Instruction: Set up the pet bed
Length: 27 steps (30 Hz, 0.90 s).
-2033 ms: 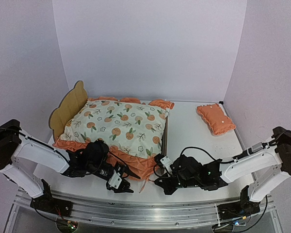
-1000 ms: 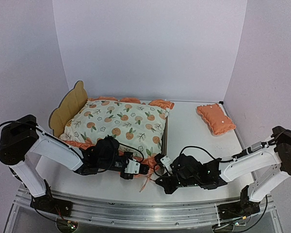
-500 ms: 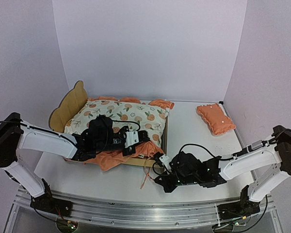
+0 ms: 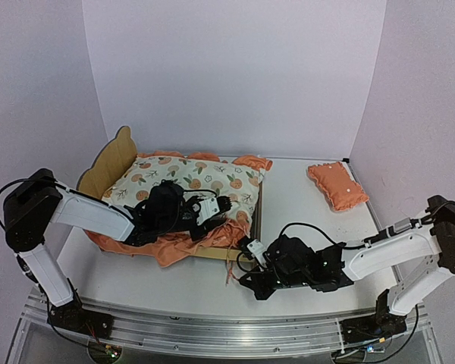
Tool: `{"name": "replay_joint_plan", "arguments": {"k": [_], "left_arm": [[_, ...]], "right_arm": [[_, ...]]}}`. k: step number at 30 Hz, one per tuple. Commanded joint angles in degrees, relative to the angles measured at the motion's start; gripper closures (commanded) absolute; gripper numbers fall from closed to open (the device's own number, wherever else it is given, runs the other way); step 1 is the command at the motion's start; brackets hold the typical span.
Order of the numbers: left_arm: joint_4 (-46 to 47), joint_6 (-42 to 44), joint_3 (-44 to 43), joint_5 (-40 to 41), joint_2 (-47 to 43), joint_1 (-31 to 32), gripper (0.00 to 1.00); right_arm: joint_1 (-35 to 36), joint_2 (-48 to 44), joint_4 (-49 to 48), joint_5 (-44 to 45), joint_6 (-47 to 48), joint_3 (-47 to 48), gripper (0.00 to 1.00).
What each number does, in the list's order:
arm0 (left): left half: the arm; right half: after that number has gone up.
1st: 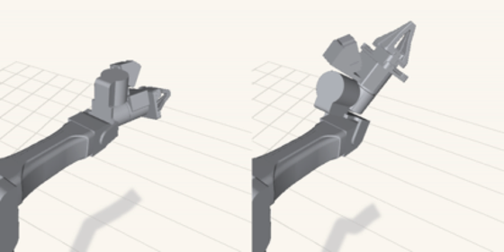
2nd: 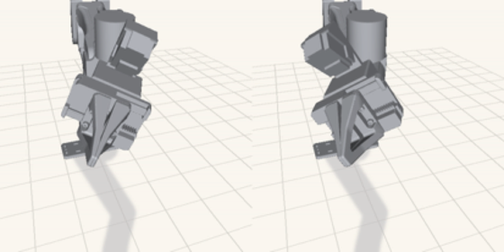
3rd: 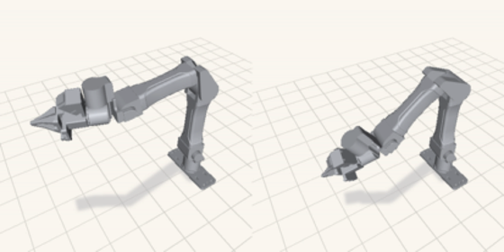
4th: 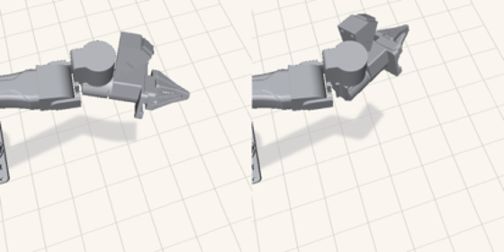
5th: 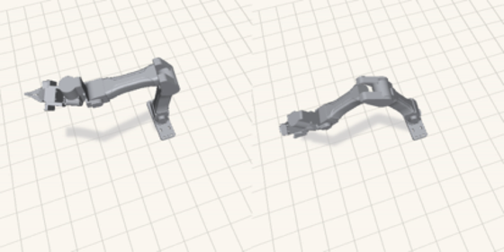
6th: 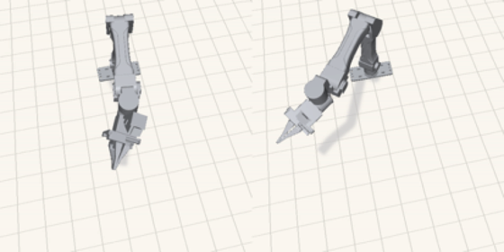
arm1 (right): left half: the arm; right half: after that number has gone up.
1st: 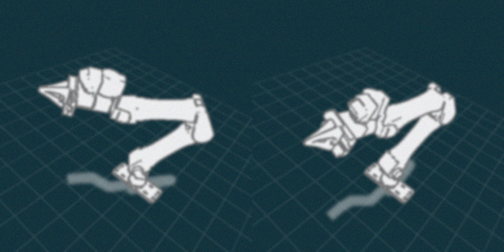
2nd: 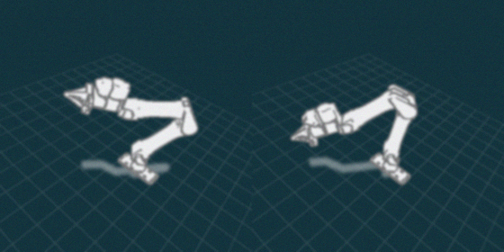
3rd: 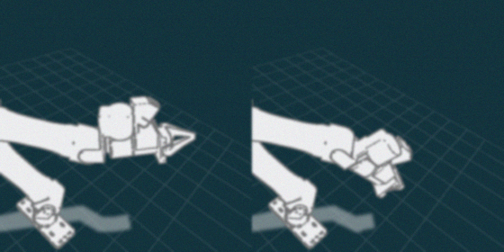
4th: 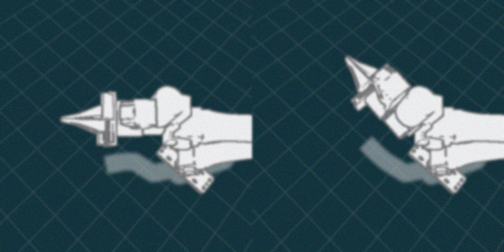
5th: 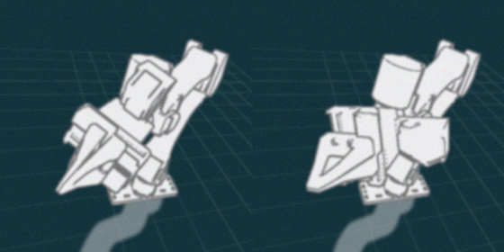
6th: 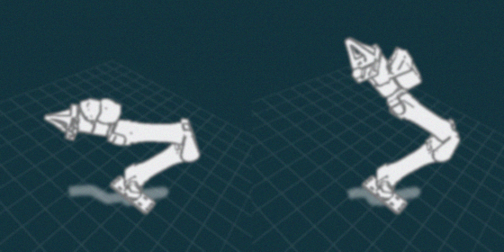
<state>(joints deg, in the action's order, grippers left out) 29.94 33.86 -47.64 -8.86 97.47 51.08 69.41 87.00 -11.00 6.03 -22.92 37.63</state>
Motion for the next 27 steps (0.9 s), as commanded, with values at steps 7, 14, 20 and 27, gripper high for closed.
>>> {"name": "replay_joint_plan", "arguments": {"k": [7, 14, 20, 27], "left_arm": [[-8.0, -1.6, 0.2, -11.0, -11.1, -0.1, 0.35], [-9.9, -5.6, 4.5, -20.9, -18.9, 0.3, 0.24], [-12.7, -13.8, 8.5, -19.6, -22.9, 5.7, 0.48], [-2.2, -31.4, 16.9, -9.4, -20.3, 11.2, 0.63]], "right_arm": [[-0.5, 0.7, 0.4, -0.2, 1.7, 3.2, 1.0], [-0.7, 1.2, 0.6, -0.7, 1.7, 3.7, 1.0], [-0.9, 0.9, 1.1, -0.8, 2.0, 3.9, 1.0], [-0.9, 0.4, 1.2, -0.2, 2.2, 3.5, 1.0]]}}
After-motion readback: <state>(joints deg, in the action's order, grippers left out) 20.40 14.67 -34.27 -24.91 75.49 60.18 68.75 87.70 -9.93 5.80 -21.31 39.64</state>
